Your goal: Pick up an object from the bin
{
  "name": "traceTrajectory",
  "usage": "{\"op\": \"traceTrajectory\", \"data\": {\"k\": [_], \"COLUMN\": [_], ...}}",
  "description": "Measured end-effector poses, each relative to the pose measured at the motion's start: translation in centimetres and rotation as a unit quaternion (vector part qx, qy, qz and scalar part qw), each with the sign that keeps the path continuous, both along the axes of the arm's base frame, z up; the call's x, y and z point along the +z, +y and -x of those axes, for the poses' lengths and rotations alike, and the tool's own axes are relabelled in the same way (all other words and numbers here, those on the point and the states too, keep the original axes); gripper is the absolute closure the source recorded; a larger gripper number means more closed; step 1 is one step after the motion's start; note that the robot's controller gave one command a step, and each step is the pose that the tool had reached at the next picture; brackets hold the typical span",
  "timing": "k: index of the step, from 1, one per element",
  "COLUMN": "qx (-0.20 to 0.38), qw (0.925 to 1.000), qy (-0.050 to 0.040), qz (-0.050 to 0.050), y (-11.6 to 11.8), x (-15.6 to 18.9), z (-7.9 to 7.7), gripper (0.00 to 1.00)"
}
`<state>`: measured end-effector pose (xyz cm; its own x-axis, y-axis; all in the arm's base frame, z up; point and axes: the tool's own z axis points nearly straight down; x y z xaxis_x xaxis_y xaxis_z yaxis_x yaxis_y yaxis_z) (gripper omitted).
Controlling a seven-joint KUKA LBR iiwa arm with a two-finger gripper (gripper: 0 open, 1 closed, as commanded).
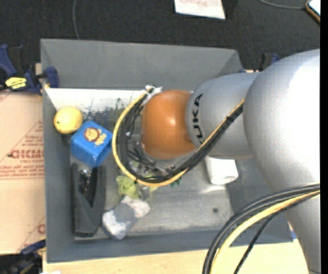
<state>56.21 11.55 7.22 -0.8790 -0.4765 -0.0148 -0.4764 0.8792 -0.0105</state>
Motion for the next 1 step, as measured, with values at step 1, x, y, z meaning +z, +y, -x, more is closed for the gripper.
{"op": "traceTrajectory", "data": {"k": [1], "qx": [0.000], "qw": [1.0000], "qy": [0.0000], "qz": [0.000], "y": [0.00], "x": [0.00], "z": [0.00], "gripper": [1.00]}}
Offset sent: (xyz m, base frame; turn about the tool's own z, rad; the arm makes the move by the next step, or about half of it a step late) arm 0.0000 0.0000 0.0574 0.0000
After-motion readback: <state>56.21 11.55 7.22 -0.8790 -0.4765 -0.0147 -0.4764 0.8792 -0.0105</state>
